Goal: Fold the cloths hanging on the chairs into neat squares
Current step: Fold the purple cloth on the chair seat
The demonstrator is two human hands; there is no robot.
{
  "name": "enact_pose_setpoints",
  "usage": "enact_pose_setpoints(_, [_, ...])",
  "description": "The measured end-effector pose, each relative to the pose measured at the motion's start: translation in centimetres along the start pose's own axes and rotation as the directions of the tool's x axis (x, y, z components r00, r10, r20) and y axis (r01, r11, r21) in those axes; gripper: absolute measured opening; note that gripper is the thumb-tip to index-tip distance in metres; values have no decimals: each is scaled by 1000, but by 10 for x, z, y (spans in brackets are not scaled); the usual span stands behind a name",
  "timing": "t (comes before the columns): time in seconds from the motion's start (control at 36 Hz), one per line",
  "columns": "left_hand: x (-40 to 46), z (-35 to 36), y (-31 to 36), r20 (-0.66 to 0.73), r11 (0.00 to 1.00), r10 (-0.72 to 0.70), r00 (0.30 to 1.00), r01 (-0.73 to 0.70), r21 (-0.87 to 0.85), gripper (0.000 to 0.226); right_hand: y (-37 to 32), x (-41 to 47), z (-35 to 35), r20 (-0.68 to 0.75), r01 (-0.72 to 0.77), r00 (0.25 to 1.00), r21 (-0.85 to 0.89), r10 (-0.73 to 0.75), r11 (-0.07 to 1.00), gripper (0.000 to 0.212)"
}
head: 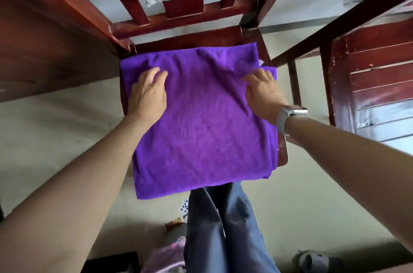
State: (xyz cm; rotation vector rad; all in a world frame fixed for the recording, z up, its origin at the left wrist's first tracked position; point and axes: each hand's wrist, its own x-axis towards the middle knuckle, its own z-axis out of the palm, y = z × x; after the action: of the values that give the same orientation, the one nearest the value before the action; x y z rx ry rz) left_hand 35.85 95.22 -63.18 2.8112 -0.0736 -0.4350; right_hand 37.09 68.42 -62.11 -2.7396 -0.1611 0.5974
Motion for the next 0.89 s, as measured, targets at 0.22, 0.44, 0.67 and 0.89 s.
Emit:
enact_pose_setpoints(0.22, [37,-11,-16,15,991,-79,997,77,107,51,-1,53,-18,6,-1,1000,-95,1,996,53])
enact_pose_setpoints(0.44, [47,-23,-23,10,971,-148,989,144,192,34,-11,78,-19,-24,-84,996,-185,81,979,39])
enact_pose_setpoints(0.67, [8,-42,-9,-147,987,21,989,3,161,17,-5,33,-38,-56,-15,998,16,16,1000,27])
enact_pose_setpoints(0.89, [-38,-69,-9,687,957,-5,726,203,-207,6,35,-29,-74,654,-163,756,234,-31,959,29])
